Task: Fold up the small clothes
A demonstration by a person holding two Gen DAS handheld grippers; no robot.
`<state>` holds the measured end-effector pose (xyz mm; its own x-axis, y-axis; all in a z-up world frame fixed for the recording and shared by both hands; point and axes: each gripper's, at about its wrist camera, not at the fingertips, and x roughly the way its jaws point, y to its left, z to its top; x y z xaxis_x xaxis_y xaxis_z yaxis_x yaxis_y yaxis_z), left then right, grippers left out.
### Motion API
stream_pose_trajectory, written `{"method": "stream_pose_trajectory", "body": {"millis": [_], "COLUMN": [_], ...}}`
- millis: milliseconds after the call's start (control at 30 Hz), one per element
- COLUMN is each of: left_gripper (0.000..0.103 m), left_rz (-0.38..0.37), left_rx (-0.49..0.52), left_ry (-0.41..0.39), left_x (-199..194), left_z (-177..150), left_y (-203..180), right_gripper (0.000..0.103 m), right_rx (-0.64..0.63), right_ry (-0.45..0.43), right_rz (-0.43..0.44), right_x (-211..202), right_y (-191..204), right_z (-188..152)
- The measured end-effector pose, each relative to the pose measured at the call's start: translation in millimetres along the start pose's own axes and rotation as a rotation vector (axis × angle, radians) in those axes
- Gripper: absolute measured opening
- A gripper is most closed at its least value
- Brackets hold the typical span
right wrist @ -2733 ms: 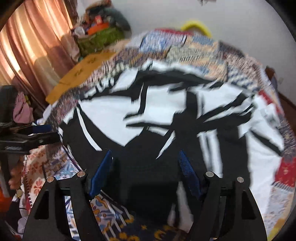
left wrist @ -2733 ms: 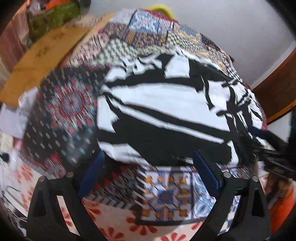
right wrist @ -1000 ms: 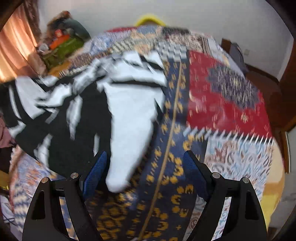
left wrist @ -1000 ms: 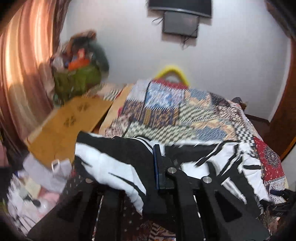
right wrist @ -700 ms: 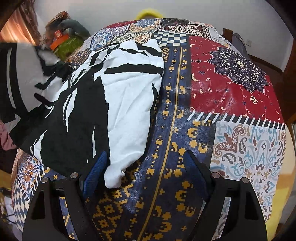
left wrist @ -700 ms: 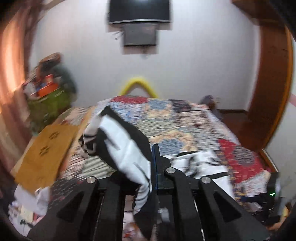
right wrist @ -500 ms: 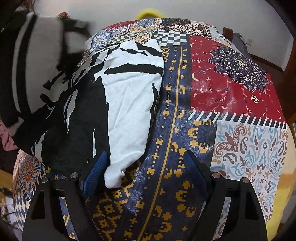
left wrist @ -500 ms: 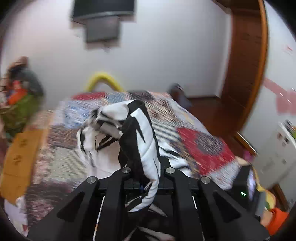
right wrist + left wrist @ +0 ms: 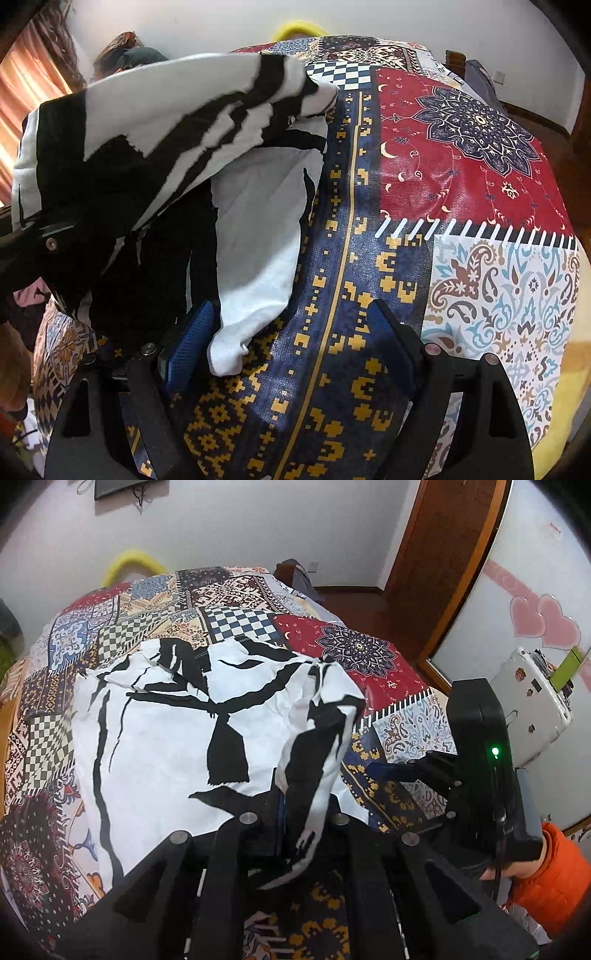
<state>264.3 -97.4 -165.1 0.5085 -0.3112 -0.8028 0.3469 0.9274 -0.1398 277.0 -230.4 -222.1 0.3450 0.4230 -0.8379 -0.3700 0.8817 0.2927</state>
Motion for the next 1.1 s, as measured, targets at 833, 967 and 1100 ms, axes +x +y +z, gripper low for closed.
{"method": "stream_pose_trajectory", "body": {"millis": [833,967,1100], "left_gripper": [0.072,0.076,0.079], "left_rz": [0.225,0.238,0.237], "left_rx": [-0.169,-0.166,-0.161], "left_ry": [0.073,0.104,0.095], "left_x": [-10,0,-5], "left_z": [-48,-68,-78], "left_y": [111,118,120], "right_gripper": [0.082,0.082,0.082], "right_rx": [-0.057,-0.080,-0.090], "right_ry": [-0.198,-0.110,-0.016], "right_rz": [-0.023,-0.021,-0.042], "right_x": [-66,-33,-2], "right_y": [30,40,37], "right_z": [27,22,6]}}
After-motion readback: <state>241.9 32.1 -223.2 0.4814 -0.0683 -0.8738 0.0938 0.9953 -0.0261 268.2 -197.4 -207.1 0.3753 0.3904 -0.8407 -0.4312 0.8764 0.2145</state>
